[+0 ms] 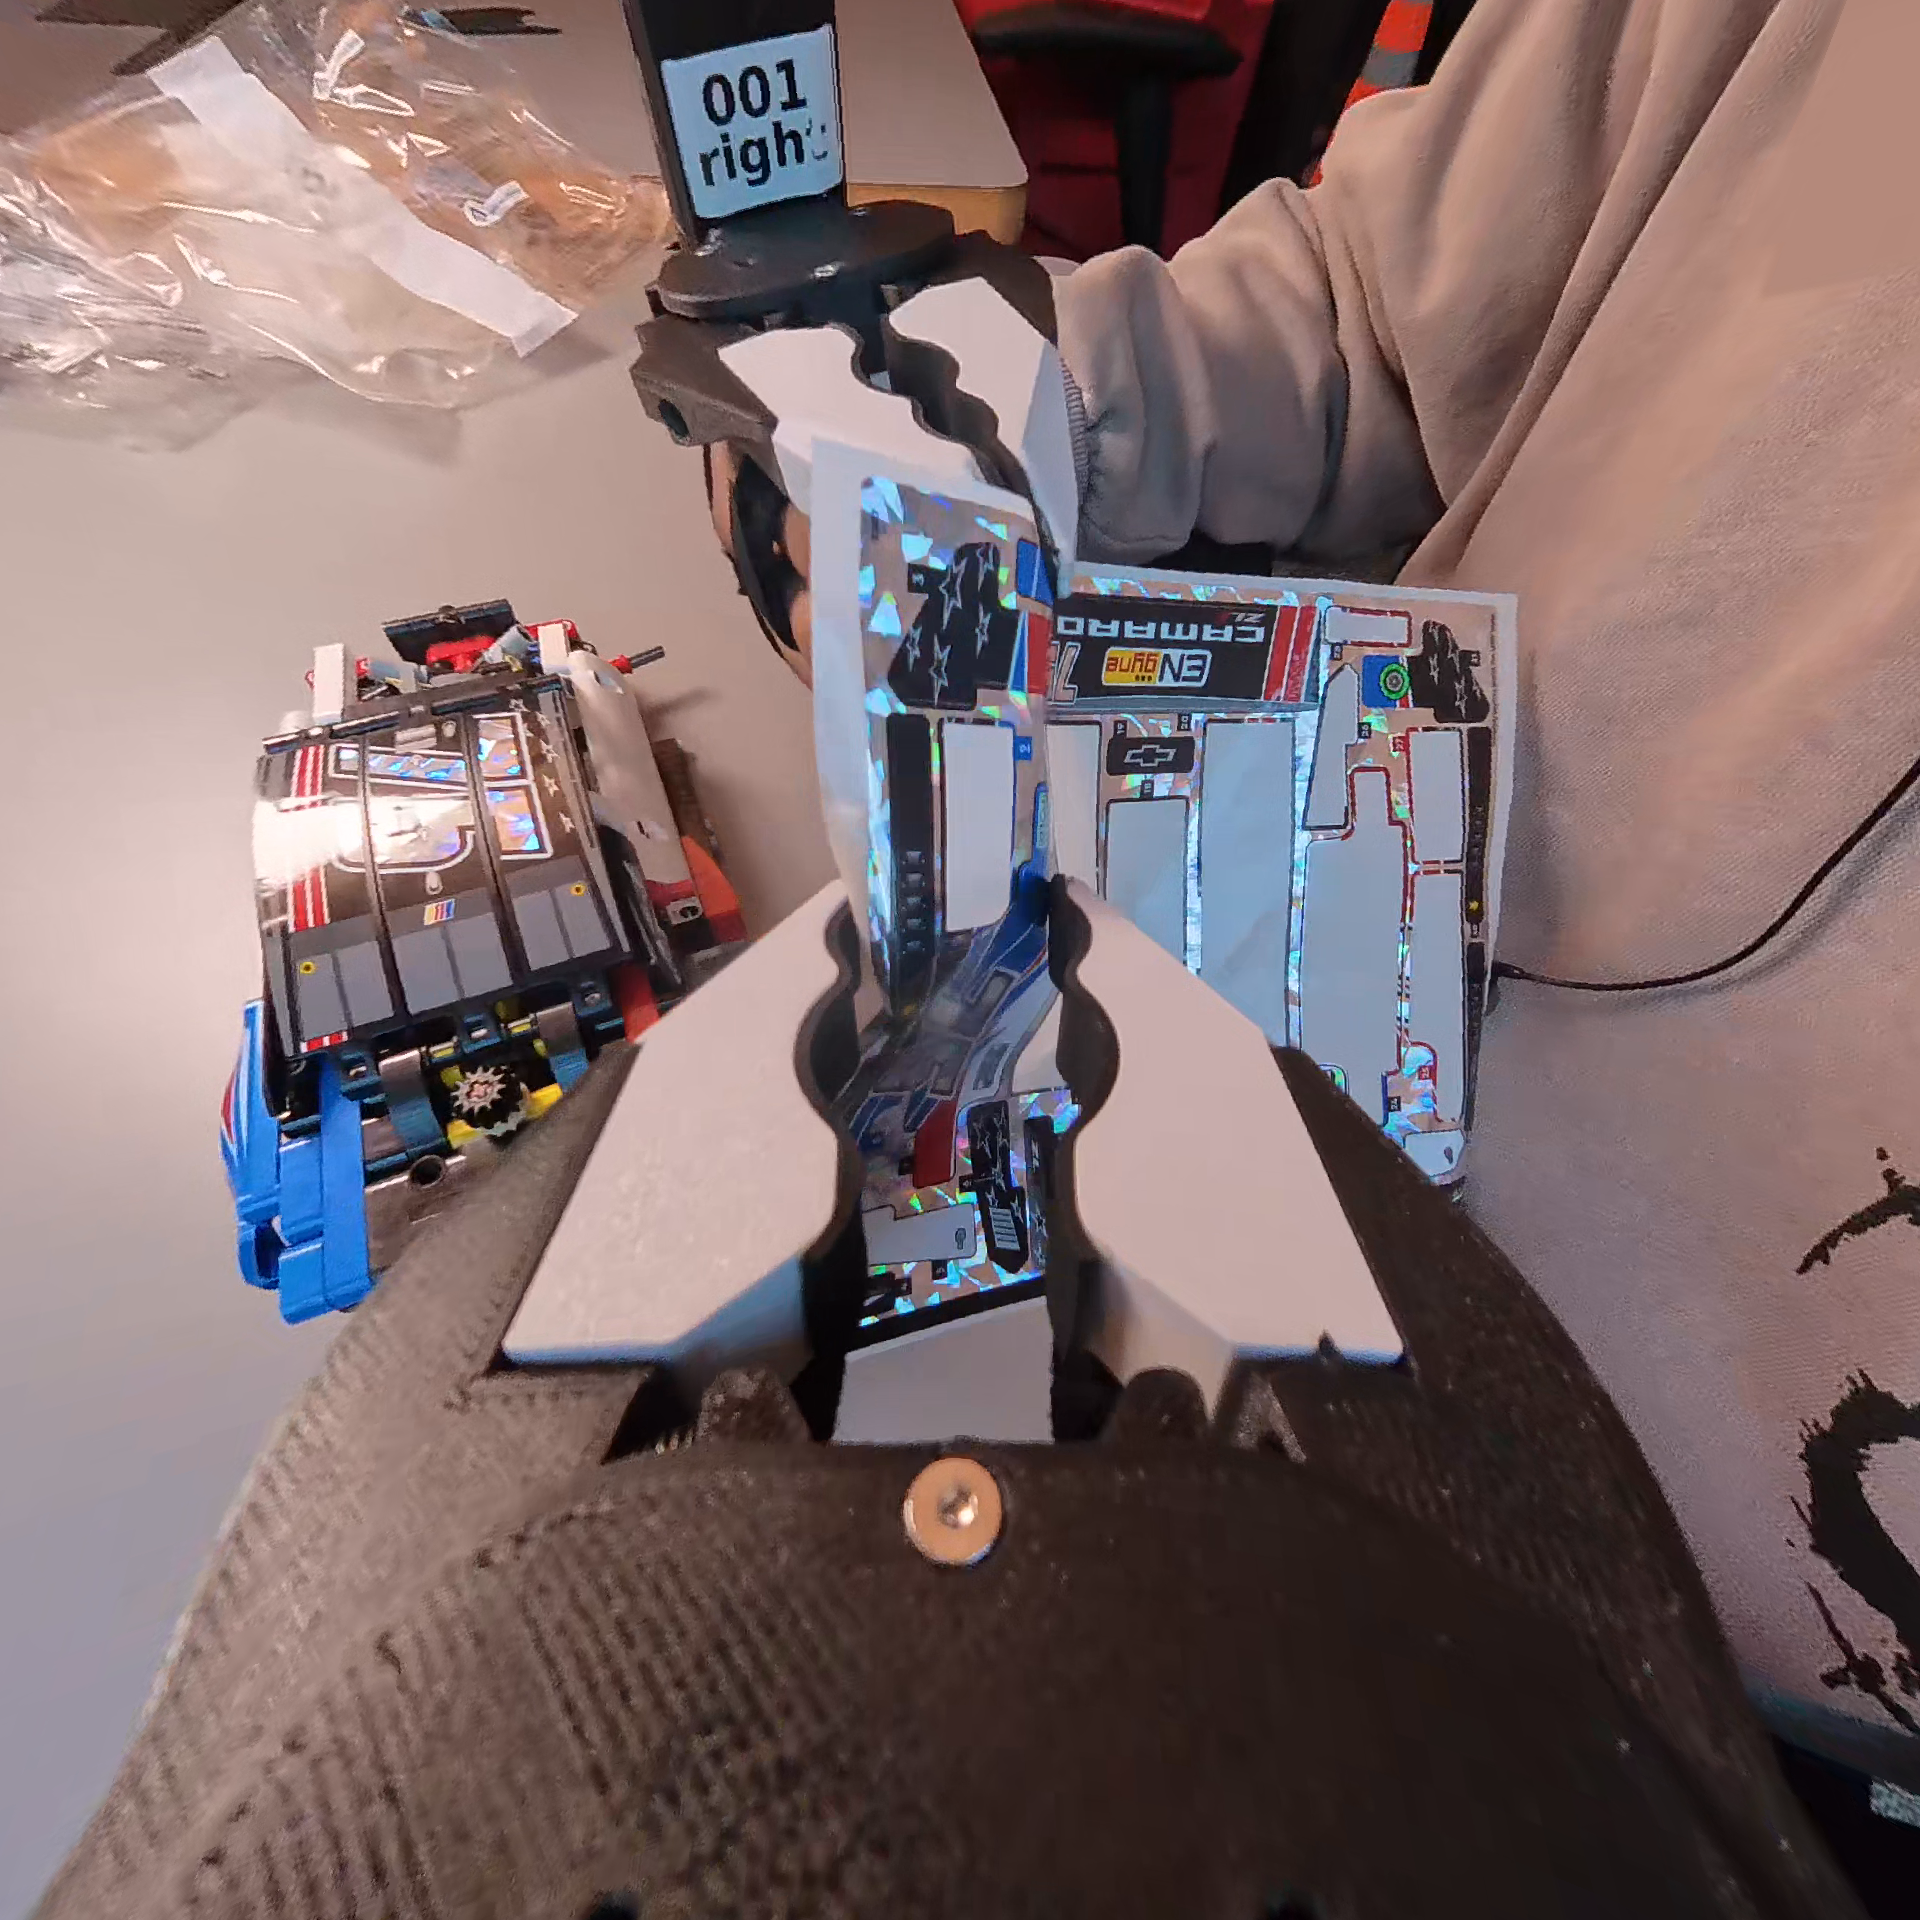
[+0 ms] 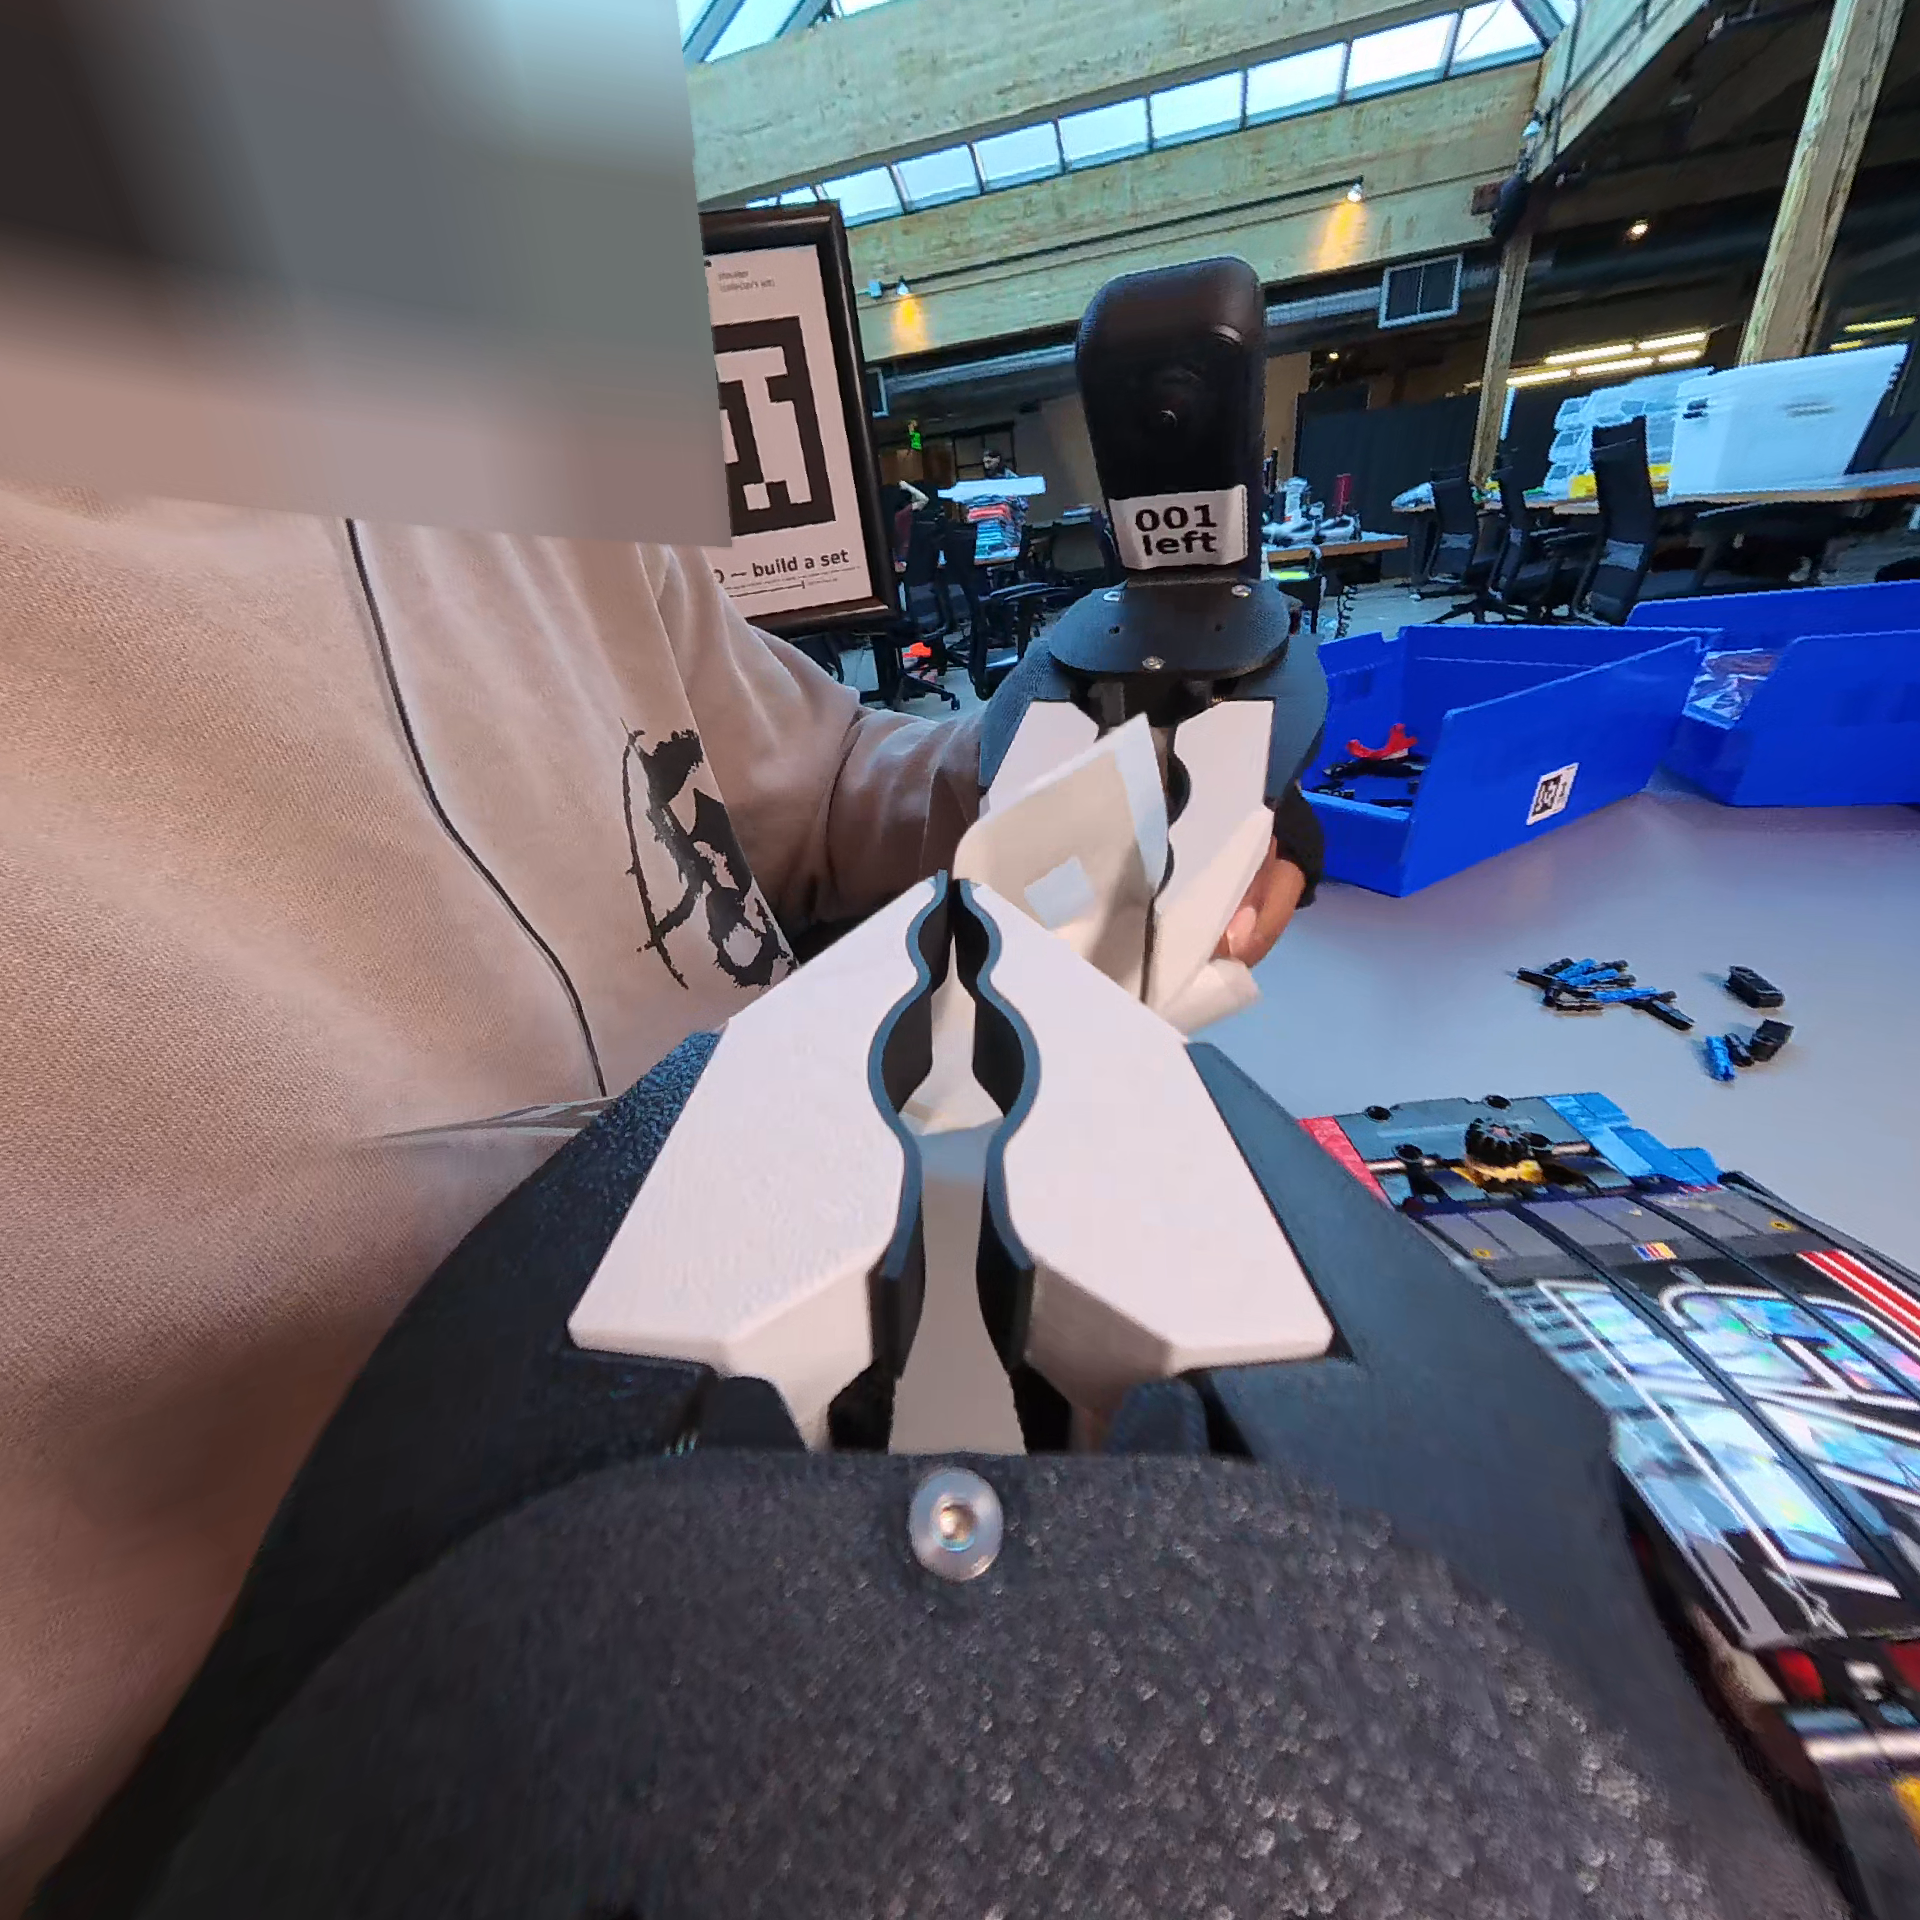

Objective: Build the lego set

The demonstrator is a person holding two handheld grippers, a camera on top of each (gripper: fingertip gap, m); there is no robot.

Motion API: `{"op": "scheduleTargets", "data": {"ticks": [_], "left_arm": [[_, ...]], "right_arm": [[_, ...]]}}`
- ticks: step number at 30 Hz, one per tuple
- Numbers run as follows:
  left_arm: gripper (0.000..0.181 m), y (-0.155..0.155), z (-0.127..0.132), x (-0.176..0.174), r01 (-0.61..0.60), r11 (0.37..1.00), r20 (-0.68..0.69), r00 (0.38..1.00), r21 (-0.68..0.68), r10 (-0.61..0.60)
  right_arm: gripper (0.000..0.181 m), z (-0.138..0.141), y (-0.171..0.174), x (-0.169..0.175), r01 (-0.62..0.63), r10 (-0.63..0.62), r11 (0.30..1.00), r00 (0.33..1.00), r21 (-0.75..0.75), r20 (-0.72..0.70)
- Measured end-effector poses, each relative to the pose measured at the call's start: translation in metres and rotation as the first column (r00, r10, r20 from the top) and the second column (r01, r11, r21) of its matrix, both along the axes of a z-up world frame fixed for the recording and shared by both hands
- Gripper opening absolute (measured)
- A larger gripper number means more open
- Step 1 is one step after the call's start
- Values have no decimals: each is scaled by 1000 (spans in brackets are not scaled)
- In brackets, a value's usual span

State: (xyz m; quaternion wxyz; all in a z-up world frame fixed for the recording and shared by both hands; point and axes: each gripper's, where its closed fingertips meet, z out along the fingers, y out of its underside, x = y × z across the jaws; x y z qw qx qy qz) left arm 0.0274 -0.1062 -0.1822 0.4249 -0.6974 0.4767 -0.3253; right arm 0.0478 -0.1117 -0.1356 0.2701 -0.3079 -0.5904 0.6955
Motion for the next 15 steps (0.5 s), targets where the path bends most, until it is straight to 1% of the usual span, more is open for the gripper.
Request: {"op": "scheduleTargets", "data": {"ticks": [2,5,7,9,10,11,13,15], "left_arm": [[24,-1,0,-4,8,1000,5,1000,-19,-8],[18,8,-4,-10,-56,998,-19,998,-39,55],[15,11,-7,-11,-79,996,-49,996,-36,78],[14,14,-8,-12,-99,995,-63,993,-33,97],[14,13,-9,-12,-94,995,-67,994,-42,91],[14,13,-11,-12,-93,994,-71,993,-55,89],[15,12,-14,-13,-98,991,-72,993,-91,92],[20,18,-10,-19,-134,987,-56,990,-87,130]], "right_arm": [[0,-4,10,-5,46,-45,999,998,-20,50],[0,-9,26,-15,132,-127,991,984,-35,121],[12,-17,26,-20,140,-136,990,973,-10,185],[19,-24,23,-25,136,-137,990,962,18,235],[19,-27,21,-26,132,-134,991,959,25,252],[3,-30,21,-28,137,-142,990,955,37,262],[0,-33,20,-29,144,-155,988,953,61,261],[0,-33,20,-28,136,-140,990,952,35,271]]}}
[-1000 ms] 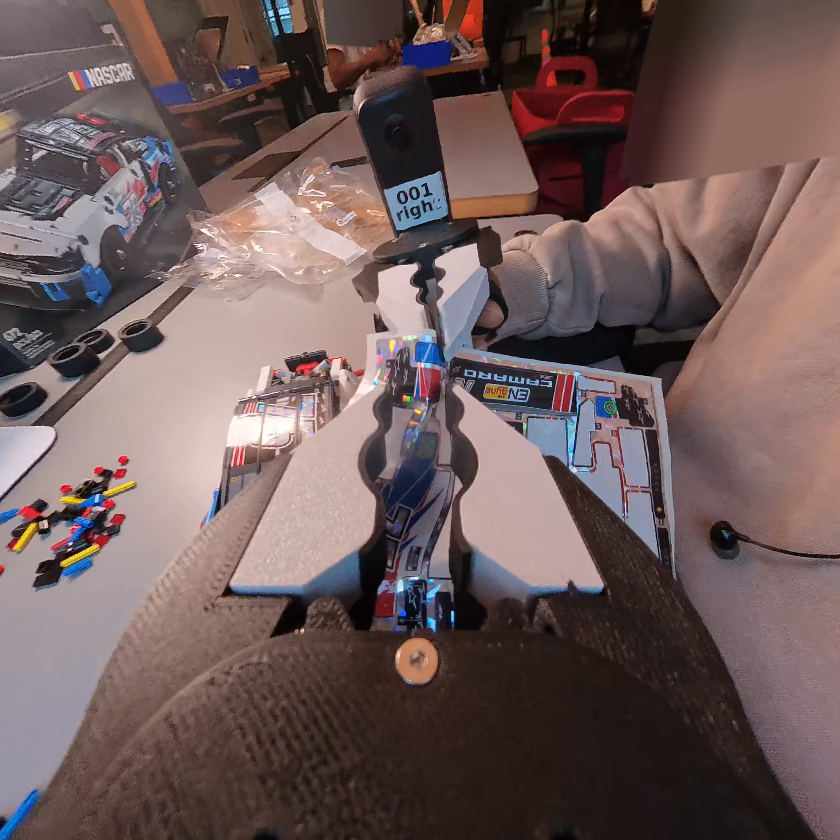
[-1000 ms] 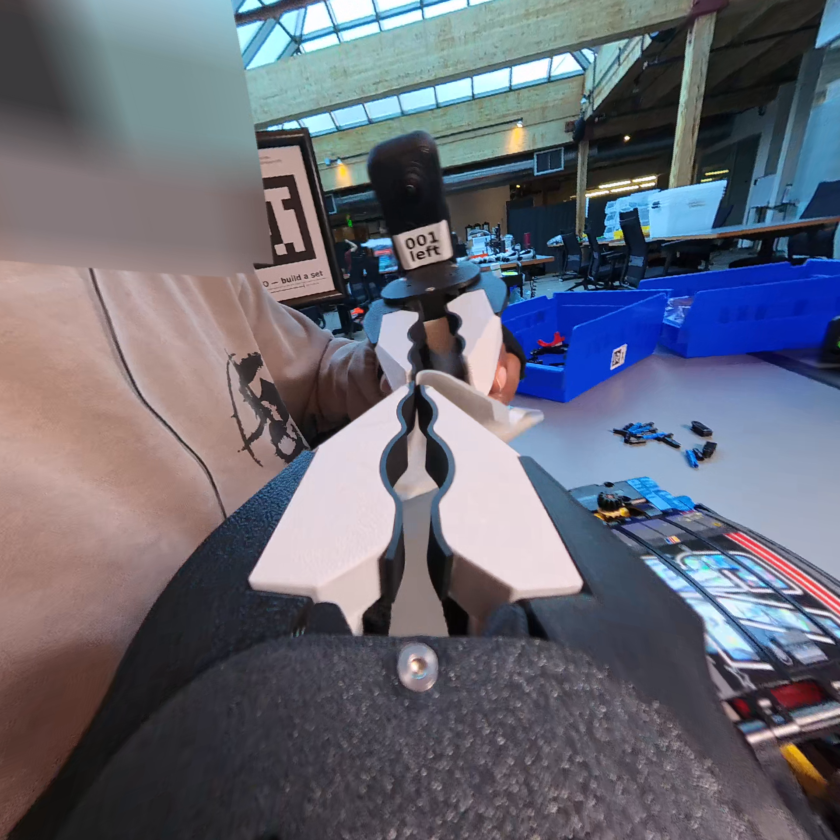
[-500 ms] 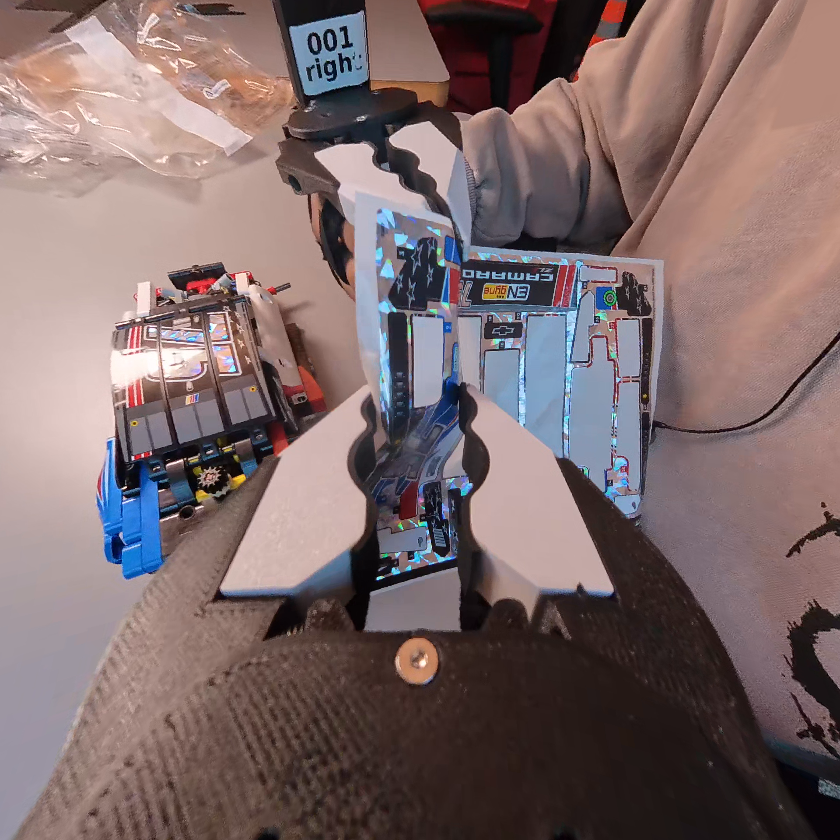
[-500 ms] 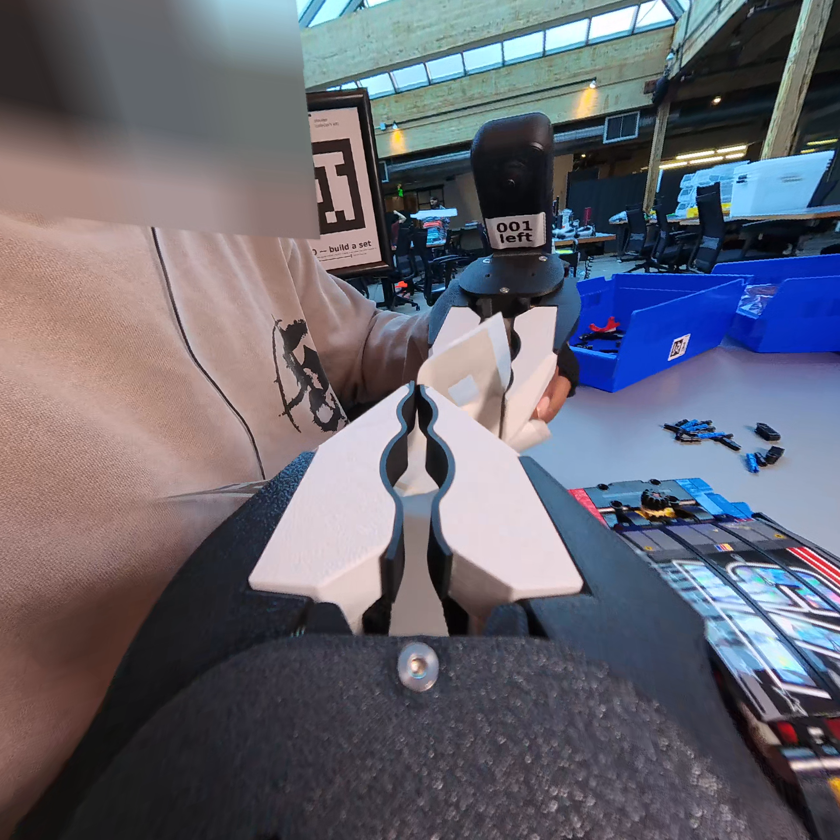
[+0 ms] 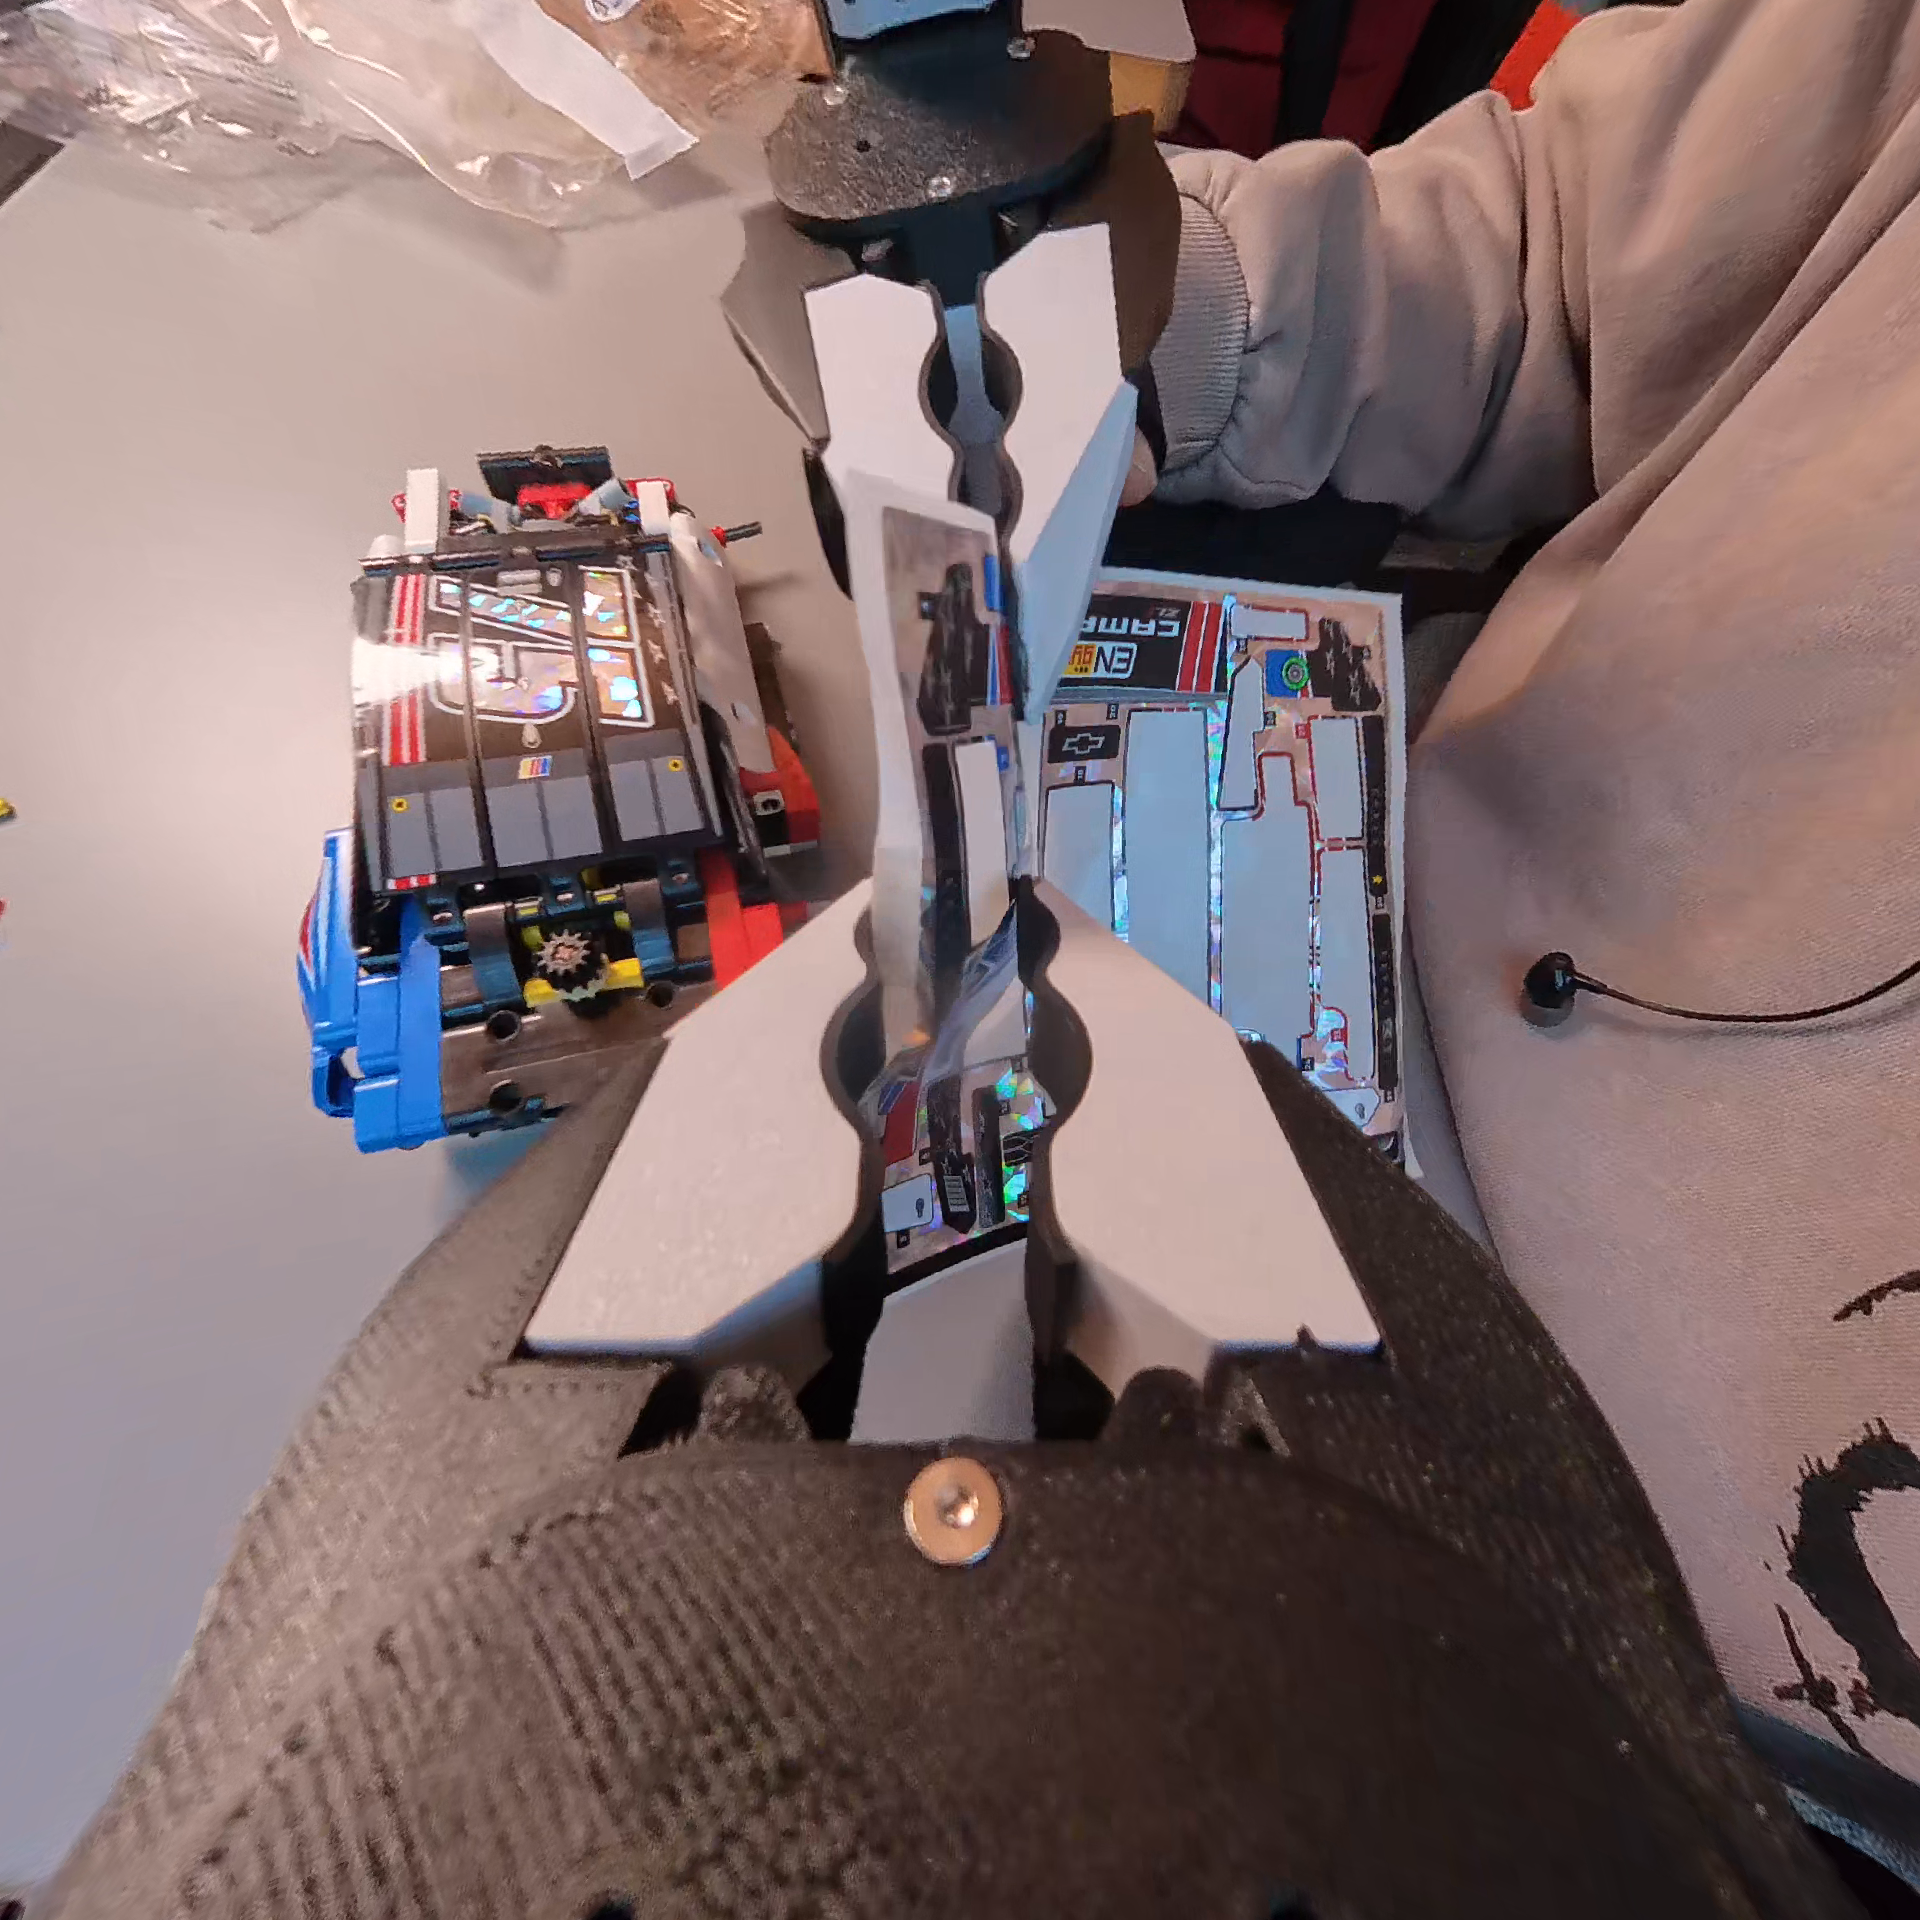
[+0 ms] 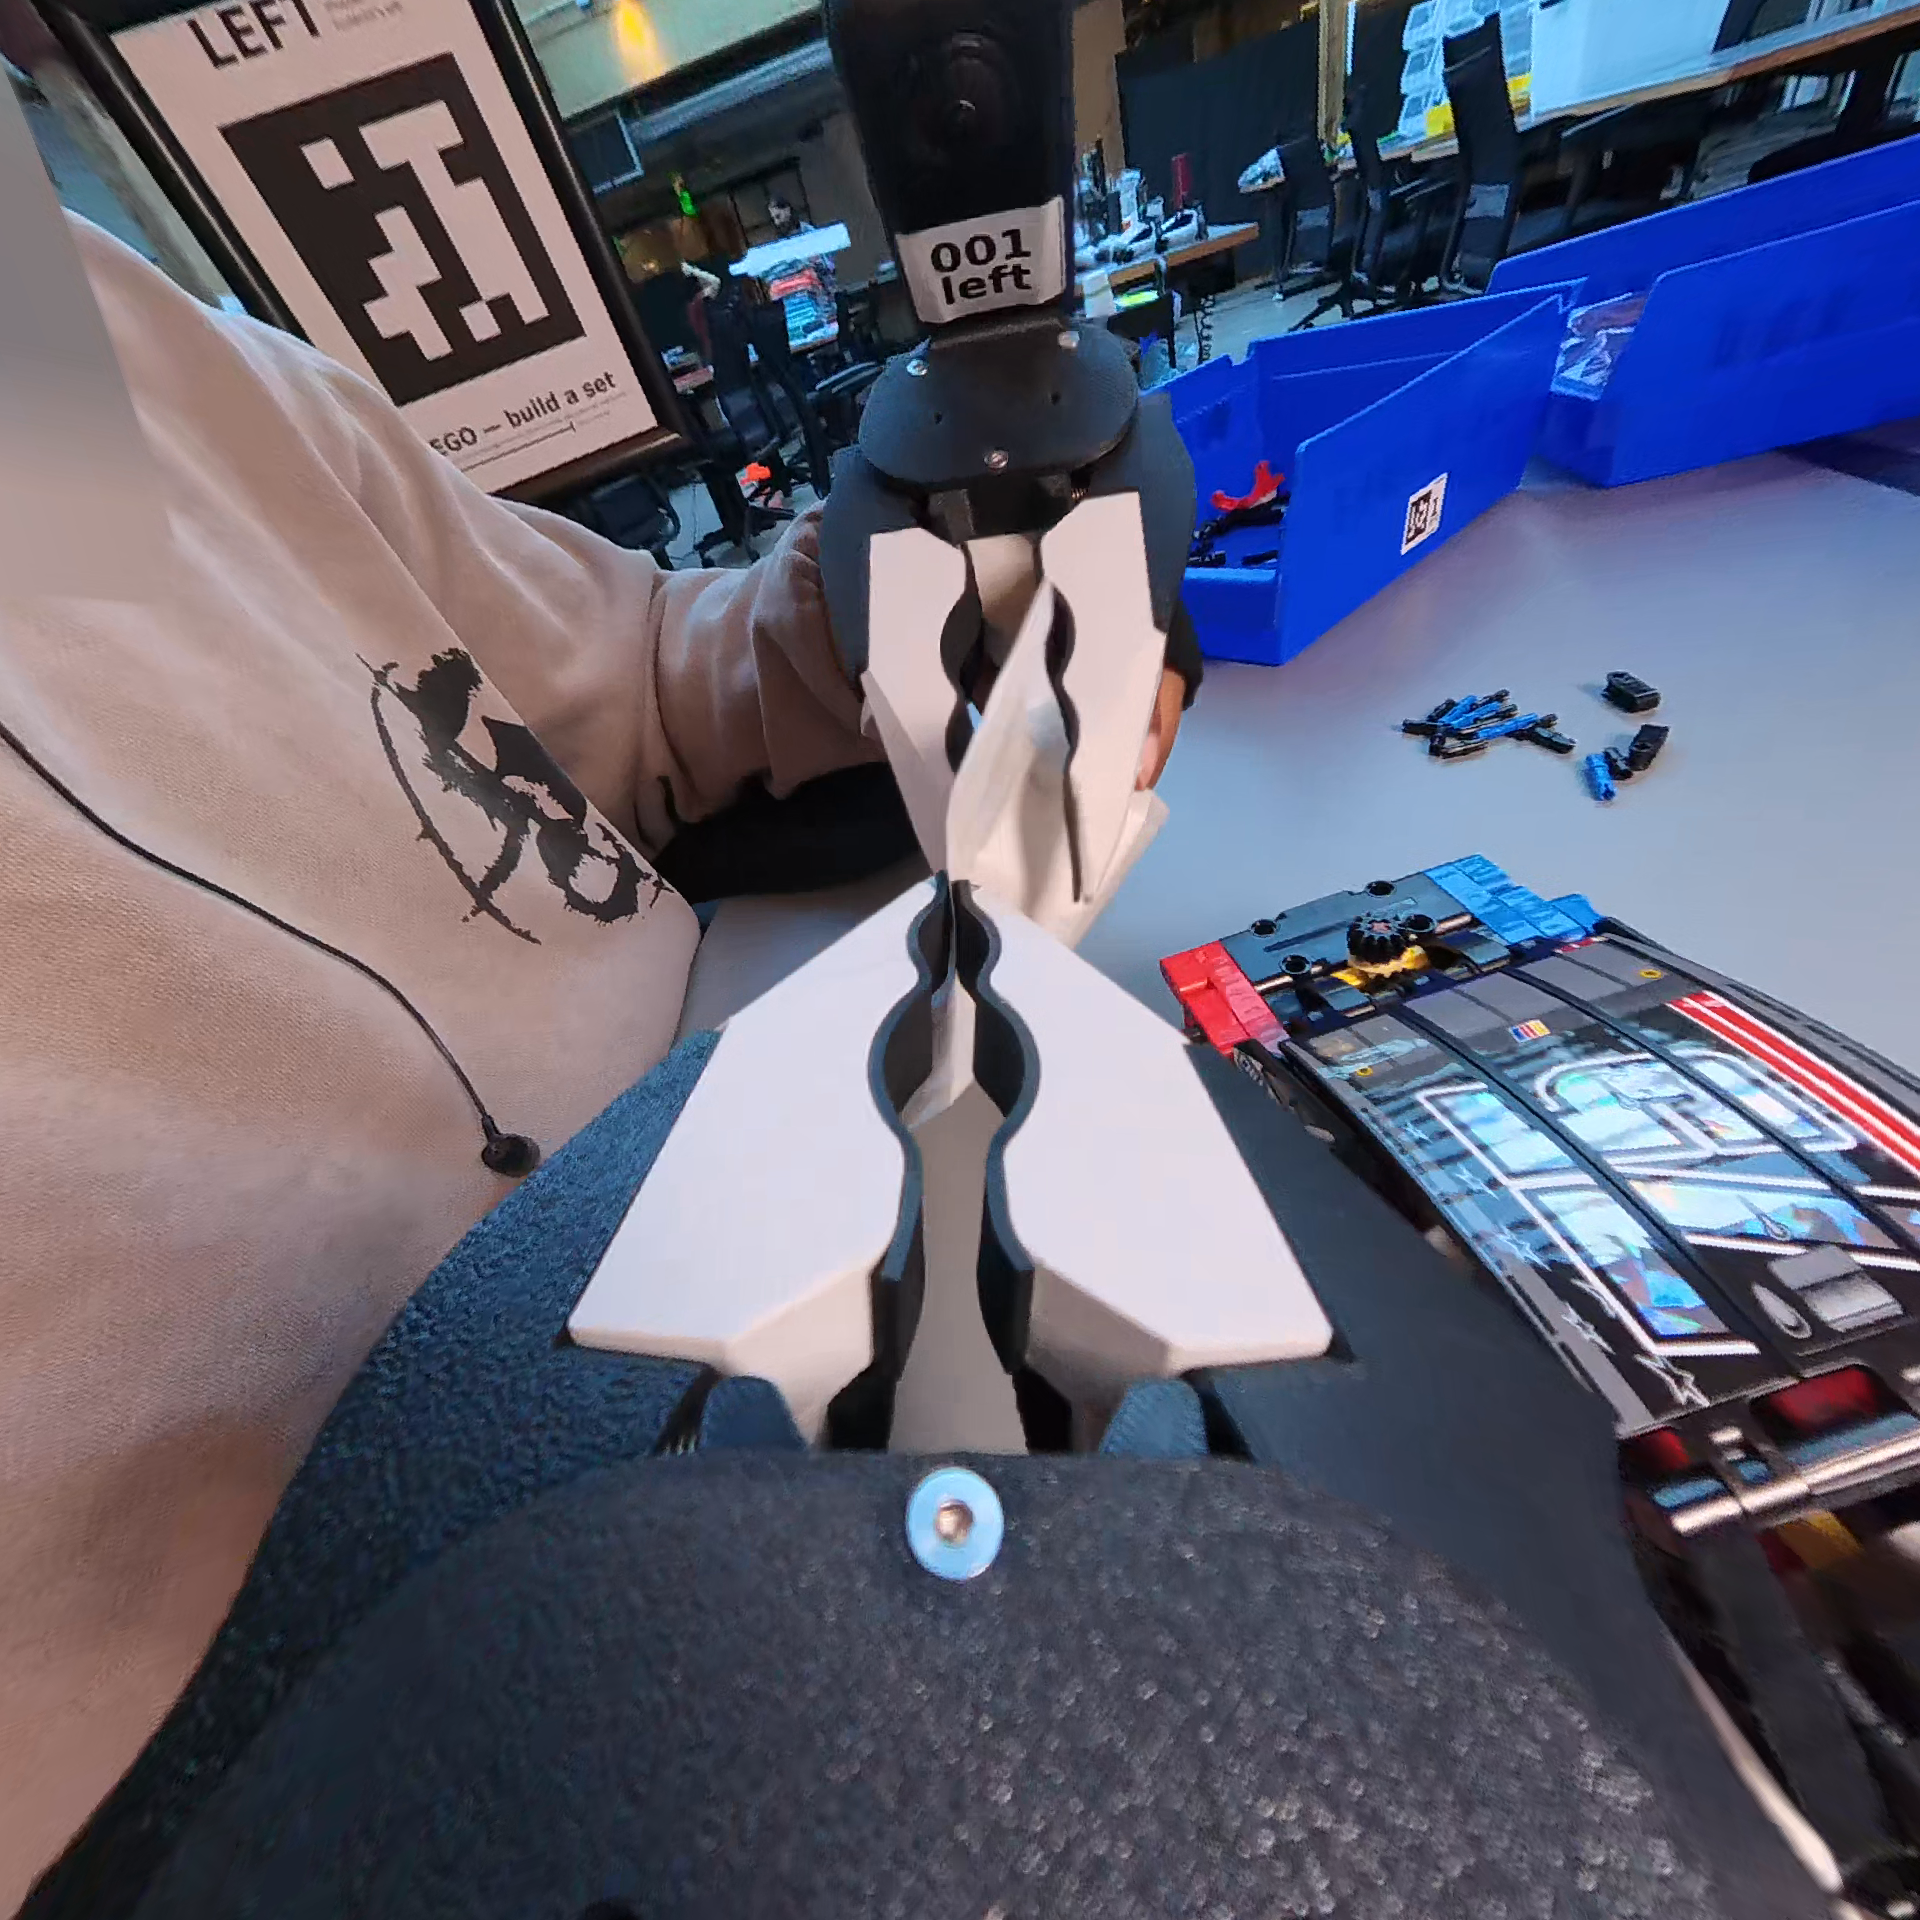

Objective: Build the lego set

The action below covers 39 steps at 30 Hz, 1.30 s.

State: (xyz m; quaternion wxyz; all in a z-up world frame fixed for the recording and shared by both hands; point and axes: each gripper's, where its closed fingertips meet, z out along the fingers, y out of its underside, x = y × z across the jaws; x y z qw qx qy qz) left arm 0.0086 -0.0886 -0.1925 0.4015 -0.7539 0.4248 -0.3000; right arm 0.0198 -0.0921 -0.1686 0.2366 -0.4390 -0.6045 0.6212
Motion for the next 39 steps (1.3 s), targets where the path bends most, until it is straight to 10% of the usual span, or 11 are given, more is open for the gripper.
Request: {"op": "scheduleTargets", "data": {"ticks": [6,14,18,21,23,29,39], "left_arm": [[37,13,55,-10,-108,975,136,987,196,82],[0,-20,43,33,235,970,264,941,-55,-213],[0,4,57,22,73,994,403,915,-86,-32],[0,38,67,-8,-135,970,556,799,-204,228],[0,51,71,-25,-206,939,620,709,-275,337],[0,49,86,-16,-222,947,681,659,-231,320],[0,19,96,10,-111,993,655,749,-24,100]], "right_arm": [[0,-1,5,2,-21,25,995,999,-102,34],[0,3,-24,13,-259,257,962,966,87,38],[30,12,32,-7,44,-64,968,995,246,74],[30,42,93,-6,453,-479,765,875,457,-65],[15,76,85,5,567,-522,674,819,473,-237],[21,64,42,-14,555,-534,722,827,414,-177],[32,71,10,-20,350,-309,908,930,231,-198]]}}
